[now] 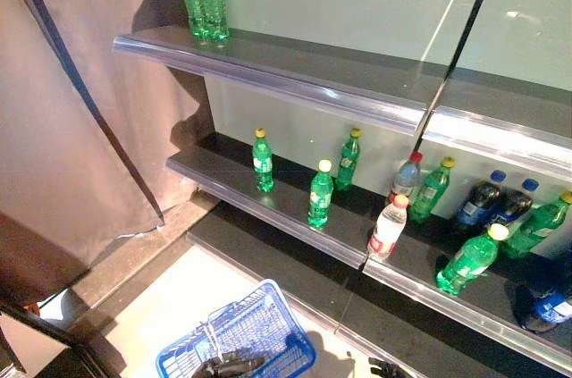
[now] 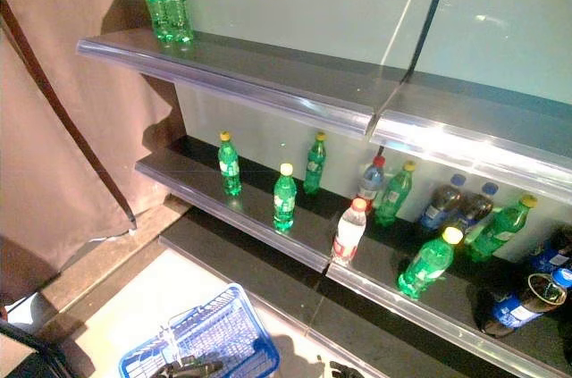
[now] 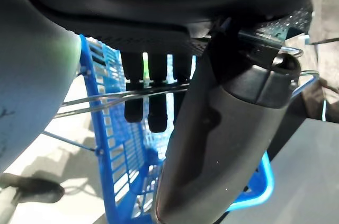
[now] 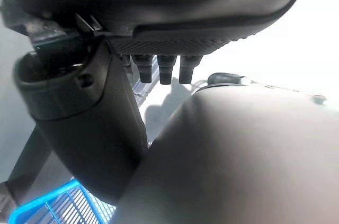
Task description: Pick up the drink and place into the basket.
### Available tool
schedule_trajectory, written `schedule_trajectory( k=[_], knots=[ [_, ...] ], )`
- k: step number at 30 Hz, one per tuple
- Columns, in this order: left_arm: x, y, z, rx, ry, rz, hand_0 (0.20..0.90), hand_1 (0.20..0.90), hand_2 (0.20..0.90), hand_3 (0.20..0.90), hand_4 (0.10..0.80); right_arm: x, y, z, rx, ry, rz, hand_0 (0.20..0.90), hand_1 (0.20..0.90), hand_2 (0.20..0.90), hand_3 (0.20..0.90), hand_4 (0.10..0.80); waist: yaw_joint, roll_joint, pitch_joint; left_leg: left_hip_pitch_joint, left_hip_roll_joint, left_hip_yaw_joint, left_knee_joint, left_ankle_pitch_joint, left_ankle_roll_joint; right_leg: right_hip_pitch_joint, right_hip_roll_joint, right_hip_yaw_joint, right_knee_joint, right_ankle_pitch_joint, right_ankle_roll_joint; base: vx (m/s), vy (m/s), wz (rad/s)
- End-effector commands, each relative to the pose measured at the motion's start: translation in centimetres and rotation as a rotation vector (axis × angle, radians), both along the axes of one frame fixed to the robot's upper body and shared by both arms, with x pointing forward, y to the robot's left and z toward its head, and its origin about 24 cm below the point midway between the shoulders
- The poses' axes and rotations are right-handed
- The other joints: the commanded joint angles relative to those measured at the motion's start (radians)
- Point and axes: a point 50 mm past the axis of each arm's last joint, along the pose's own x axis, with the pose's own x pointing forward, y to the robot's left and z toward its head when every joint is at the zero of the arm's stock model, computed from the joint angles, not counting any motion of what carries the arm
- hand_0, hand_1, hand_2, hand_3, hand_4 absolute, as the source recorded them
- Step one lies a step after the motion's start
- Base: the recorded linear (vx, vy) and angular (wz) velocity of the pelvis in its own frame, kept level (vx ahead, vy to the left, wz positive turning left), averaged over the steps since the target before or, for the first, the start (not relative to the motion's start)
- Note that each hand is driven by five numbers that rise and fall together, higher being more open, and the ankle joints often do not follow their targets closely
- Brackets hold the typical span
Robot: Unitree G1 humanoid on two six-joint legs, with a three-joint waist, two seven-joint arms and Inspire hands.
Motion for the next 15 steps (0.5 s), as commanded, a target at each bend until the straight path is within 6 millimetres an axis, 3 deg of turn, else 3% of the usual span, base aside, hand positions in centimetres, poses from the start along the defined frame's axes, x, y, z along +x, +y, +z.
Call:
schedule_trajectory(
  k=[1, 10, 15],
  knots=[
    [0.30, 0.79, 0.18, 0.034, -0.030, -0.013, 0.300, 0.300, 0.300, 0.200, 0.100, 2.26, 1.91, 0.15, 0.073, -0.057, 0.021, 0.900, 0.900, 0.900, 0.900, 0.800, 0.017, 0.005, 0.049, 0.014, -0.110, 0.026, 0.004, -0.020, 0.125, -0.012, 0.113, 0.002, 0.003, 0.031, -0.113, 0.000, 0.000, 0.00],
    [0.14, 0.97, 0.19, 0.043, -0.033, -0.001, 0.300, 0.300, 0.300, 0.200, 0.100, 2.59, 2.10, 0.29, 0.064, -0.078, 0.057, 0.900, 0.900, 0.900, 0.900, 0.800, 0.022, -0.001, 0.052, 0.013, -0.097, 0.022, 0.012, -0.015, 0.118, -0.007, 0.122, -0.001, 0.003, 0.028, -0.120, -0.001, -0.025, 0.00],
    [0.26, 1.20, 0.31, 0.066, -0.047, 0.019, 0.300, 0.300, 0.300, 0.200, 0.100, 2.75, 2.09, 0.40, 0.059, -0.086, 0.068, 0.900, 0.900, 0.900, 0.900, 0.800, 0.020, -0.012, 0.063, -0.008, -0.087, 0.021, 0.083, -0.027, 0.107, -0.008, 0.138, 0.008, 0.015, 0.022, -0.137, -0.007, -0.072, 0.00]
  ],
)
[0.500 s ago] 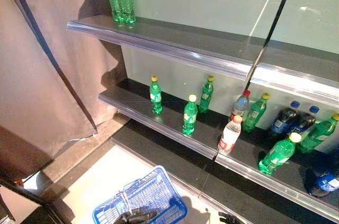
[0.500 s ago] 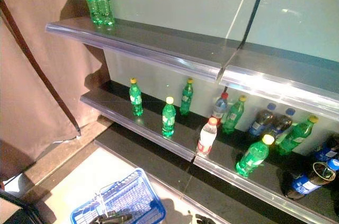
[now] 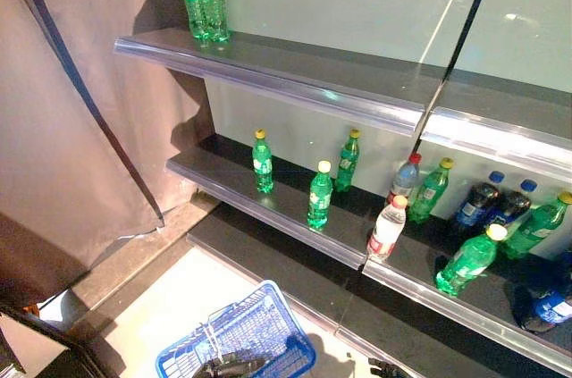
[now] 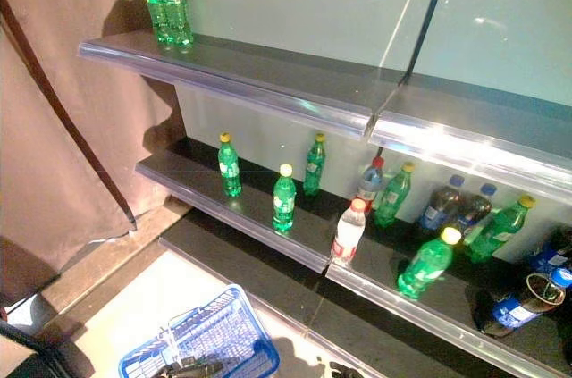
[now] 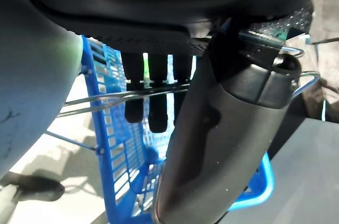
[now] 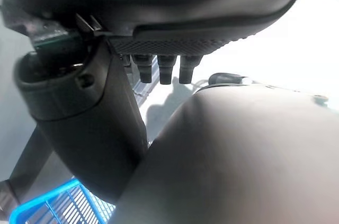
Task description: Pick up the drink and place into the basket.
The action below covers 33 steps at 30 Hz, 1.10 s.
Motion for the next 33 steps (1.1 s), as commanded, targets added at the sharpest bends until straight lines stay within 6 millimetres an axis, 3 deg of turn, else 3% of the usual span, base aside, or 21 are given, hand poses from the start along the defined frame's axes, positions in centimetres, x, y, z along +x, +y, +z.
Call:
schedule_trajectory(
  k=[1, 5, 7, 9, 11, 14, 22, 23, 25, 30, 33],
  knots=[
    [0.6, 1.1, 0.4, 0.069, -0.061, 0.011, 0.300, 0.300, 0.300, 0.200, 0.100, 2.9, 2.1, 0.5, 0.054, -0.095, 0.073, 0.900, 0.900, 0.900, 0.900, 0.800, 0.021, -0.023, 0.074, -0.037, -0.102, 0.012, 0.141, -0.035, 0.105, -0.013, 0.131, 0.007, 0.023, 0.025, -0.146, -0.033, -0.076, 0.00],
    [0.9, 1.2, 0.5, 0.062, -0.078, 0.040, 0.300, 0.300, 0.300, 0.200, 0.100, 3.9, 1.8, 0.9, 0.045, -0.129, 0.085, 0.900, 0.900, 0.900, 0.900, 0.800, 0.031, -0.038, 0.108, -0.129, -0.123, -0.047, 0.291, 0.001, 0.108, -0.031, 0.136, 0.020, 0.052, 0.027, -0.161, -0.034, -0.007, 0.13],
    [1.1, 1.1, 0.6, 0.057, -0.091, 0.075, 0.300, 0.300, 0.300, 0.200, 0.100, 4.5, 1.6, 1.3, 0.042, -0.167, 0.105, 0.900, 0.900, 0.900, 0.900, 0.800, 0.036, -0.039, 0.122, -0.129, -0.108, -0.059, 0.236, 0.013, 0.112, -0.035, 0.137, 0.040, 0.062, 0.023, -0.160, 0.024, 0.136, 0.22],
    [1.2, 1.1, 0.7, 0.067, -0.098, 0.054, 0.300, 0.300, 0.300, 0.200, 0.100, 5.4, 1.5, 1.9, 0.026, -0.230, 0.122, 0.900, 0.900, 0.900, 0.900, 0.800, 0.036, -0.033, 0.129, -0.133, -0.076, -0.060, 0.195, 0.065, 0.097, -0.027, 0.141, 0.051, 0.062, 0.012, -0.159, 0.062, 0.182, -0.05],
    [1.6, 0.9, 0.7, 0.079, -0.090, 0.042, 0.300, 0.300, 0.300, 0.200, 0.100, 6.9, 1.6, 3.0, 0.031, -0.326, 0.144, 0.900, 0.900, 0.900, 0.900, 0.800, 0.026, -0.035, 0.122, -0.104, -0.074, -0.045, 0.147, 0.024, 0.099, -0.036, 0.118, 0.034, 0.063, 0.013, -0.149, 0.065, 0.169, -0.09],
    [1.6, 1.2, 0.8, 0.089, -0.088, 0.021, 0.300, 0.300, 0.300, 0.200, 0.100, 8.7, 2.2, 4.7, 0.042, -0.440, 0.181, 0.900, 0.900, 0.900, 0.900, 0.800, 0.011, -0.030, 0.113, -0.071, -0.073, -0.025, 0.108, 0.012, 0.094, -0.043, 0.101, 0.016, 0.070, 0.016, -0.136, 0.067, 0.129, -0.01],
    [0.4, 2.7, 1.1, 0.115, -0.081, 0.021, 0.300, 0.300, 0.300, 0.200, 0.100, 14.2, 4.4, 15.9, 0.127, -0.986, 0.426, 0.900, 0.900, 0.900, 0.900, 0.800, -0.023, -0.027, 0.095, -0.035, -0.101, 0.045, 0.096, -0.040, 0.117, -0.051, 0.052, 0.022, 0.067, 0.027, -0.093, 0.071, 0.088, -0.16],
    [0.4, 2.7, 1.1, 0.115, -0.081, 0.020, 0.300, 0.300, 0.300, 0.200, 0.100, 14.2, 4.4, 16.1, 0.123, -1.001, 0.437, 0.900, 0.900, 0.900, 0.900, 0.800, -0.022, -0.027, 0.095, -0.035, -0.101, 0.046, 0.096, -0.041, 0.117, -0.051, 0.052, 0.023, 0.066, 0.027, -0.093, 0.000, 0.000, 0.00],
    [0.3, 2.8, 1.1, 0.120, -0.084, 0.016, 0.300, 0.300, 0.300, 0.200, 0.100, 15.3, 4.5, 20.4, 0.110, -1.196, 0.475, 0.900, 0.900, 0.900, 0.900, 0.800, -0.023, -0.031, 0.094, -0.030, -0.100, 0.056, 0.093, -0.049, 0.122, -0.051, 0.045, 0.025, 0.063, 0.027, -0.086, 0.000, 0.000, 0.00],
    [0.3, 2.6, 1.1, 0.119, -0.082, 0.037, 0.300, 0.300, 0.300, 0.200, 0.100, 16.3, 2.4, 28.2, 0.051, -1.577, 0.390, 0.900, 0.900, 0.900, 0.900, 0.800, -0.029, -0.036, 0.081, -0.014, -0.088, 0.076, 0.075, -0.055, 0.126, -0.047, 0.046, 0.036, 0.052, 0.025, -0.081, 0.000, -0.012, -0.01],
    [0.3, 2.3, 1.0, 0.118, -0.074, 0.037, 0.300, 0.300, 0.300, 0.200, 0.100, 16.1, 1.0, 31.0, 0.014, -1.734, 0.289, 0.900, 0.900, 0.900, 0.900, 0.800, -0.035, -0.036, 0.068, -0.006, -0.078, 0.087, 0.070, -0.059, 0.124, -0.045, 0.051, 0.042, 0.047, 0.022, -0.083, 0.004, -0.033, -0.09]
  ],
)
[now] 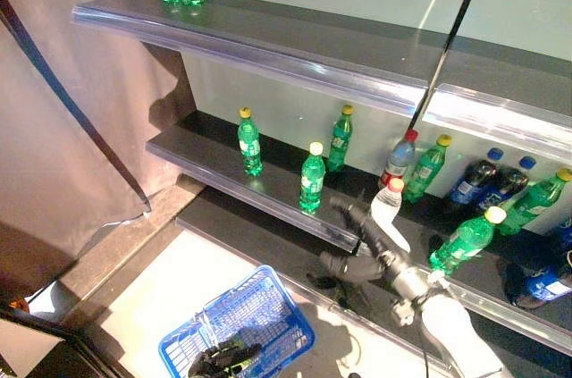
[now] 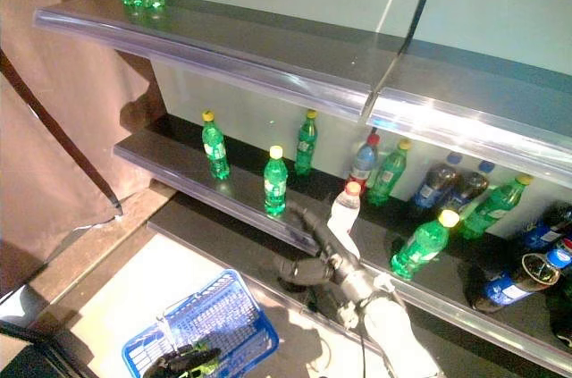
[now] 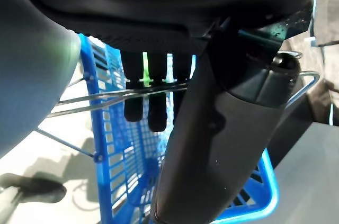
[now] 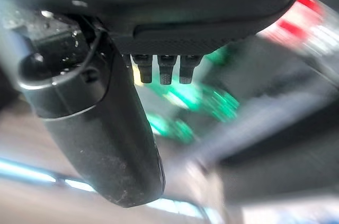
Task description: Pick up the drink and place into the basket.
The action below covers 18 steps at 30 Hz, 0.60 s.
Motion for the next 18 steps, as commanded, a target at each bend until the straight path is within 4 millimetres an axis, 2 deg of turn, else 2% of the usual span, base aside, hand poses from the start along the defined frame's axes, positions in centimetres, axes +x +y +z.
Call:
schedule_trajectory(
  k=[1, 5, 10, 14, 18],
  knots=[
    [-1.1, 1.9, 0.2, 0.105, 0.008, -0.040, 0.300, 0.300, 0.300, 0.200, 0.100, 0.7, -1.3, 8.9, 0.151, -0.499, -0.070, 0.900, 0.900, 0.900, 0.900, 0.800, -0.006, -0.018, -0.009, 0.012, -0.053, 0.090, 0.068, -0.056, 0.117, -0.010, 0.053, -0.024, 0.040, 0.008, -0.083, 0.003, -0.040, -0.14],
    [-1.6, 1.8, 0.0, 0.108, 0.033, -0.027, 0.300, 0.300, 0.300, 0.200, 0.100, -0.1, -3.6, 10.3, 0.188, -0.663, -0.303, 0.900, 0.900, 0.900, 0.900, 0.800, -0.016, -0.015, -0.028, 0.025, -0.041, 0.104, 0.057, -0.057, 0.111, -0.003, 0.062, -0.019, 0.031, 0.004, -0.088, 0.009, -0.040, -0.08],
    [-2.0, 1.8, -0.2, 0.112, 0.052, -0.017, 0.300, 0.300, 0.300, 0.200, 0.100, -0.3, -5.5, 10.0, 0.231, -0.694, -0.506, 0.900, 0.900, 0.900, 0.900, 0.800, -0.024, -0.010, -0.039, 0.034, -0.032, 0.113, 0.051, -0.055, 0.105, 0.002, 0.068, -0.017, 0.025, 0.002, -0.092, 0.010, -0.019, -0.06],
    [-2.2, 1.9, -0.2, 0.112, 0.067, -0.017, 0.300, 0.300, 0.300, 0.200, 0.100, -0.2, -7.2, 8.4, 0.195, -0.631, -0.709, 0.900, 0.900, 0.900, 0.900, 0.800, -0.029, -0.004, -0.046, 0.037, -0.030, 0.116, 0.049, -0.052, 0.101, 0.006, 0.070, -0.017, 0.018, 0.005, -0.095, 0.007, -0.016, -0.13],
    [-2.3, 2.0, -0.2, 0.119, 0.072, -0.023, 0.300, 0.300, 0.300, 0.200, 0.100, 0.0, -7.9, 6.9, 0.181, -0.529, -0.772, 0.900, 0.900, 0.900, 0.900, 0.800, -0.033, -0.003, -0.047, 0.038, -0.032, 0.119, 0.047, -0.052, 0.101, 0.005, 0.069, -0.016, 0.015, 0.008, -0.094, 0.000, 0.000, 0.00]
  ],
)
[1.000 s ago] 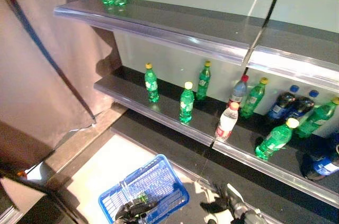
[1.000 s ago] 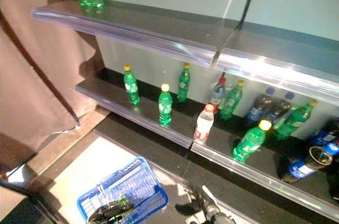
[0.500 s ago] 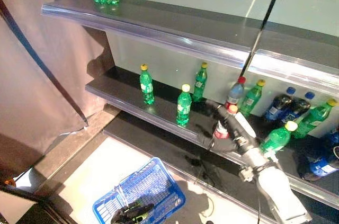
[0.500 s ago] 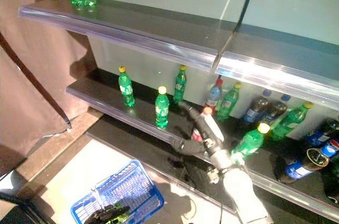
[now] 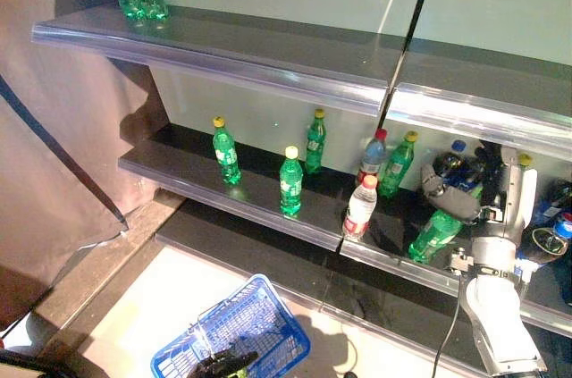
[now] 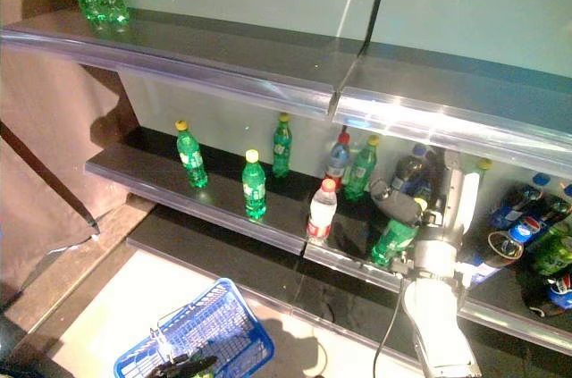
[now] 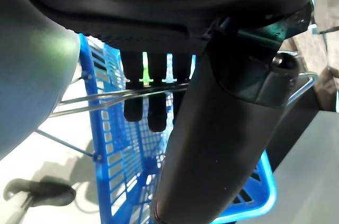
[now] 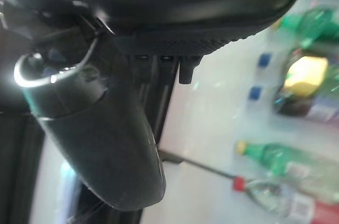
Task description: Pick up the drink and place into the basket.
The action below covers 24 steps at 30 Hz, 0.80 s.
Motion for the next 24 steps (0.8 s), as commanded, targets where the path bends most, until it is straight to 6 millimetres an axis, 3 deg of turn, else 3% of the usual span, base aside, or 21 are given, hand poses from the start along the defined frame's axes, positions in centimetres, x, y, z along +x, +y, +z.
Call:
schedule_trajectory(
  k=[1, 11, 14, 16, 19, 24],
  knots=[
    [-0.9, 1.8, 0.2, 0.110, 0.018, -0.050, 0.300, 0.300, 0.300, 0.200, 0.100, 0.3, -1.4, 3.8, 0.010, -0.196, -0.092, 0.900, 0.900, 0.900, 0.900, 0.800, 0.016, -0.007, -0.015, 0.014, -0.048, 0.075, 0.051, -0.043, 0.104, 0.015, 0.052, -0.060, 0.020, 0.008, -0.084, 0.000, 0.000, 0.00],
    [-0.8, 2.8, 0.4, 0.132, 0.032, -0.080, 0.300, 0.300, 0.300, 0.200, 0.100, 0.0, -1.3, 1.9, 0.052, -0.114, -0.103, 0.900, 0.900, 0.900, 0.900, 0.800, -0.003, -0.004, 0.027, -0.018, -0.066, 0.117, 0.102, -0.063, 0.122, -0.040, 0.020, -0.065, 0.083, 0.004, -0.064, 0.010, 0.012, -0.07],
    [0.2, 3.4, 0.8, 0.145, -0.004, -0.059, 0.300, 0.300, 0.300, 0.200, 0.100, 0.5, -0.9, 2.0, 0.080, -0.146, -0.092, 0.900, 0.900, 0.900, 0.900, 0.800, 0.002, 0.000, 0.073, -0.060, -0.061, 0.148, 0.151, -0.070, 0.128, -0.101, 0.000, -0.102, 0.157, -0.005, -0.054, -0.151, -0.012, -0.25],
    [1.8, 3.5, 1.3, 0.158, -0.047, -0.036, 0.300, 0.300, 0.300, 0.200, 0.100, 1.1, -0.3, 2.3, 0.090, -0.191, -0.080, 0.900, 0.900, 0.900, 0.900, 0.800, 0.019, -0.003, 0.113, -0.110, -0.051, 0.164, 0.209, -0.080, 0.130, -0.149, -0.014, -0.136, 0.205, -0.011, -0.056, -0.281, -0.066, -0.54],
    [4.2, 3.5, 2.1, 0.167, -0.100, -0.009, 0.300, 0.300, 0.300, 0.200, 0.100, 2.0, 0.3, 3.2, 0.102, -0.258, -0.088, 0.900, 0.900, 0.900, 0.900, 0.800, 0.031, -0.009, 0.179, -0.181, -0.035, 0.156, 0.300, -0.096, 0.116, -0.193, -0.009, -0.144, 0.238, -0.019, -0.071, -0.176, -0.101, -0.43],
    [3.9, 2.6, 1.9, 0.141, -0.102, -0.009, 0.300, 0.300, 0.300, 0.200, 0.100, 1.6, 0.1, 3.6, 0.092, -0.277, -0.102, 0.900, 0.900, 0.900, 0.900, 0.800, 0.023, -0.002, 0.201, -0.217, -0.019, 0.137, 0.353, -0.095, 0.097, -0.201, 0.015, -0.135, 0.255, -0.036, -0.100, 0.032, -0.012, -0.07]
  ],
)
